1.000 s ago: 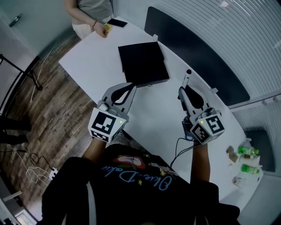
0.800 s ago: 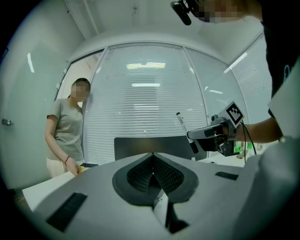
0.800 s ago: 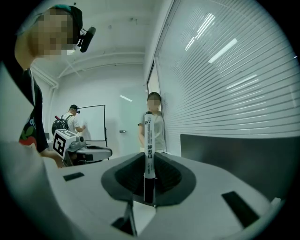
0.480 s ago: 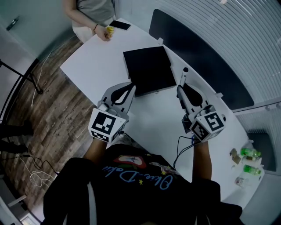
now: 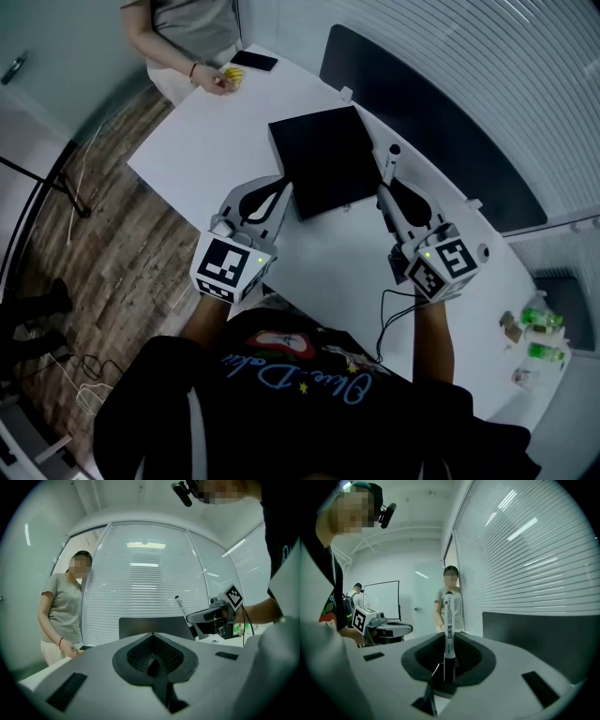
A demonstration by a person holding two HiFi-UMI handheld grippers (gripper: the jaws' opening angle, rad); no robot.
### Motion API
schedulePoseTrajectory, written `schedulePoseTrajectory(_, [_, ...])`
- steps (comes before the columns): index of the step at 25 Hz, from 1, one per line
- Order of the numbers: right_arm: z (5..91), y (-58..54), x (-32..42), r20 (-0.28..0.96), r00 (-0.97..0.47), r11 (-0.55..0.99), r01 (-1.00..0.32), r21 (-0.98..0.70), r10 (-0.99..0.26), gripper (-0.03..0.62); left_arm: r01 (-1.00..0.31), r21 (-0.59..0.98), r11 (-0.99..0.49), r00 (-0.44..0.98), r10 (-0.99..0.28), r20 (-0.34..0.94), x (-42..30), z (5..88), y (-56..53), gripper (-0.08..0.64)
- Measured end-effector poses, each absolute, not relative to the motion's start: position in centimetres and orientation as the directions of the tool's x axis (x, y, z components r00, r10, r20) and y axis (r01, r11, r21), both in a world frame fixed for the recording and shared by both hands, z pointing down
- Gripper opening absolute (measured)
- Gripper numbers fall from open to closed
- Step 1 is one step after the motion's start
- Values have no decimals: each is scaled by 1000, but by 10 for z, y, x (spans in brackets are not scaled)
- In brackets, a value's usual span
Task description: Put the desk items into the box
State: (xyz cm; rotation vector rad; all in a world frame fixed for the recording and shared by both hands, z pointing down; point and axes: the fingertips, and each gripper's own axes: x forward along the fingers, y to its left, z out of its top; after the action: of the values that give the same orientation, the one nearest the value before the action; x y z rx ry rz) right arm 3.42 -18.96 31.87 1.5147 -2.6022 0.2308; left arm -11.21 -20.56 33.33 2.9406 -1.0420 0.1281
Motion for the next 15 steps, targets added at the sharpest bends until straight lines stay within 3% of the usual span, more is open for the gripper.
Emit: schedulePoseTrajectory(15, [334, -209, 18, 204, -411, 414, -910, -31, -888, 72, -551, -4, -835, 833, -550, 64, -122, 341, -237, 8])
